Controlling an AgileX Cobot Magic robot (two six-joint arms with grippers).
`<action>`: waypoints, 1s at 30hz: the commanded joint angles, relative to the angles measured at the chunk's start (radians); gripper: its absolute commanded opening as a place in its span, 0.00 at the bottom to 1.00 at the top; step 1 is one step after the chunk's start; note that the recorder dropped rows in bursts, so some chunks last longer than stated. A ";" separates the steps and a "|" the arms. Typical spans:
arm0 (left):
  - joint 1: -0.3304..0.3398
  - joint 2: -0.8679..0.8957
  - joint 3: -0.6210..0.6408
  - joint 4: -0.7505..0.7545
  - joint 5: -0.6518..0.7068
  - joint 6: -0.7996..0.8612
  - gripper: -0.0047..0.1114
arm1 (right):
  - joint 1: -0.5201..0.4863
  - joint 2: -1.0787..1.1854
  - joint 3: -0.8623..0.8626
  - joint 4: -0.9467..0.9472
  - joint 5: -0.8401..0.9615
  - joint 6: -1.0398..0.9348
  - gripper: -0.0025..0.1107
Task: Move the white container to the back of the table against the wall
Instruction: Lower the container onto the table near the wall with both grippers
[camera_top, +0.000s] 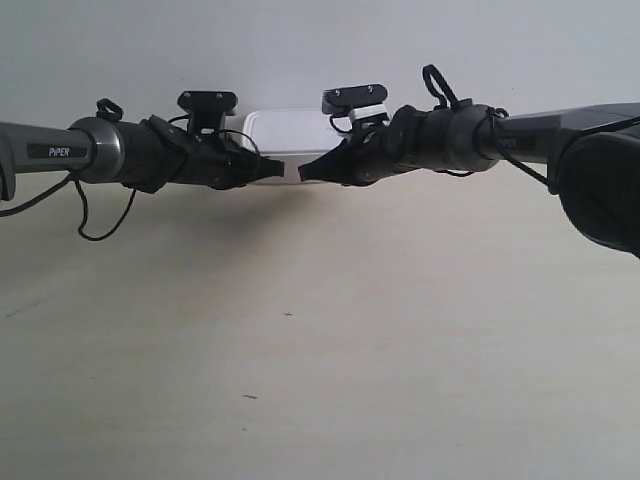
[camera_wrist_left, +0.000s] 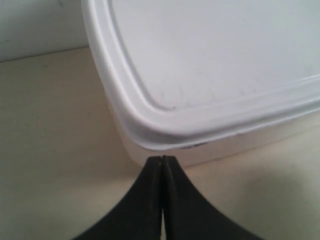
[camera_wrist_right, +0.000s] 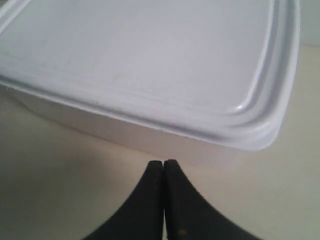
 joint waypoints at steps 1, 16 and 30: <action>-0.005 -0.006 -0.008 0.001 0.025 0.018 0.04 | -0.005 -0.030 -0.007 -0.010 0.056 -0.064 0.02; -0.005 -0.006 -0.008 -0.008 0.099 0.018 0.04 | -0.076 -0.086 -0.004 -0.074 0.147 -0.084 0.02; -0.005 -0.006 -0.008 -0.011 0.083 0.046 0.04 | -0.085 -0.038 -0.004 0.053 0.063 -0.088 0.02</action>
